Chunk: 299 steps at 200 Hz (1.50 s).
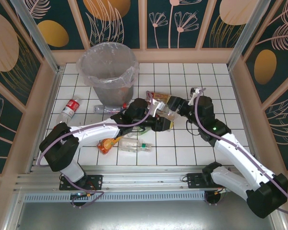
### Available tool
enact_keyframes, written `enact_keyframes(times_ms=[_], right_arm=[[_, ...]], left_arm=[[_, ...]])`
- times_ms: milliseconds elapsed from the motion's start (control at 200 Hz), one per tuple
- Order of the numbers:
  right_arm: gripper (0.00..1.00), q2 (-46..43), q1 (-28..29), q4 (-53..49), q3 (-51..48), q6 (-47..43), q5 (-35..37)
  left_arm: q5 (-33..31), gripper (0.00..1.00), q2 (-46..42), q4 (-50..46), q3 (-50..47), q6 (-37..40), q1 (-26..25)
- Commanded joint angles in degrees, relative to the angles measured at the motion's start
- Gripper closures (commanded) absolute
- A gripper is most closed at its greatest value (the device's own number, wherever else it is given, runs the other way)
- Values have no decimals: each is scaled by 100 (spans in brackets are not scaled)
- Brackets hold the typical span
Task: Put the plastic bottles in the bin
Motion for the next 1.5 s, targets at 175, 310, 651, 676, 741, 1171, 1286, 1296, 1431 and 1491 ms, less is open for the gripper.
enact_keyframes(times_ms=[175, 310, 651, 676, 741, 1171, 1286, 1296, 1431, 1491], right_arm=[[10, -1078, -34, -561, 77, -836, -303], [10, -1302, -34, -854, 195, -1102, -529], [10, -1259, -10, -952, 108, -1011, -537], [11, -1226, -8, -943, 92, -992, -518], [11, -1149, 10, -931, 72, -945, -428], [11, -914, 72, -827, -5, -838, -380], [11, -845, 80, -827, -24, -828, -349], [11, -836, 80, -832, -24, -828, -343], [11, -742, 88, -813, -24, -815, -314], [11, -694, 89, -813, -18, -811, -321]], left_arm=[[-407, 52, -309, -962, 813, 337, 145], [-558, 53, -364, -1537, 1294, 471, 386], [-1289, 52, -398, -3301, 3087, 1254, 1192], [-1371, 52, -352, -3438, 3236, 1310, 1249], [-1556, 52, -255, -3782, 3579, 1429, 1436], [-2151, 54, 76, -4671, 4385, 1871, 3157], [-2145, 54, 253, -4893, 4514, 1968, 3572], [-2126, 54, 269, -4900, 4514, 1967, 3597], [-2017, 53, 422, -4978, 4455, 1981, 3832], [-2021, 53, 484, -4994, 4427, 1990, 3883]])
